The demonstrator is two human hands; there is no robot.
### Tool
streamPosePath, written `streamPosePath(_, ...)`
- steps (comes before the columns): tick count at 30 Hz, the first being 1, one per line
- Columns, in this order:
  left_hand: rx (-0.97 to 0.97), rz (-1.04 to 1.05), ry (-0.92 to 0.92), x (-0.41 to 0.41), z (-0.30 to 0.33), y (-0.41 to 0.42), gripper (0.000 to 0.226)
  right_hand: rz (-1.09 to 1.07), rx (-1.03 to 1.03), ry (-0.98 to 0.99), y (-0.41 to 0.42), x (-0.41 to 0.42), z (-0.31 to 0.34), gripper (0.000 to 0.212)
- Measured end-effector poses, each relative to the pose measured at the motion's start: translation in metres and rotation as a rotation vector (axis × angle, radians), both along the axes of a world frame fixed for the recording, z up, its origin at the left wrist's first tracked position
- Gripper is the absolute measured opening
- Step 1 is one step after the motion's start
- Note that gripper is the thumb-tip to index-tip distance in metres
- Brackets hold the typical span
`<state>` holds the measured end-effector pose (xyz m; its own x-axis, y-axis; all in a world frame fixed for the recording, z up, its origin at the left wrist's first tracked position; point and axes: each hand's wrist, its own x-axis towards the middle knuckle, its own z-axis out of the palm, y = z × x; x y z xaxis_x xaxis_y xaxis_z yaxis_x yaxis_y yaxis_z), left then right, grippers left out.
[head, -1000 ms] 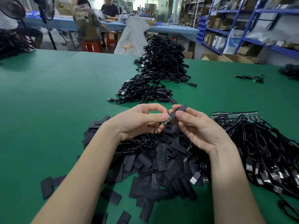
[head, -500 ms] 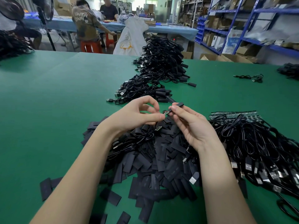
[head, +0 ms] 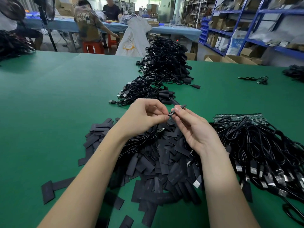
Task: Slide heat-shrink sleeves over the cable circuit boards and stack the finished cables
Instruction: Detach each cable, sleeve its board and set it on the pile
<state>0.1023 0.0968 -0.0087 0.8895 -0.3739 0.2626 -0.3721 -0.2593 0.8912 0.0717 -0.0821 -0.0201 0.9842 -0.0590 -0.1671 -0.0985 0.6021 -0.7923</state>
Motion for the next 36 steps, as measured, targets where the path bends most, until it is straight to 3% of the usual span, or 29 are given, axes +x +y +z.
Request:
streamPosePath(9, -0.045, 0.008, 0.034, 0.0025, -0.0032, 0.0008, 0.011, 0.003, 0.006, 0.002, 0.0027, 0.0000, -0.0002, 0.019)
streamPosePath(20, -0.019, 0.010, -0.002, 0.0015, -0.0008, 0.0012, 0.011, 0.018, -0.023, 0.012, 0.0043, -0.0016, 0.0001, 0.037)
streamPosePath(36, -0.029, 0.043, -0.012, 0.0007, -0.0008, 0.0015, 0.011, 0.035, -0.125, -0.018, 0.0060, -0.0014, -0.0011, 0.038)
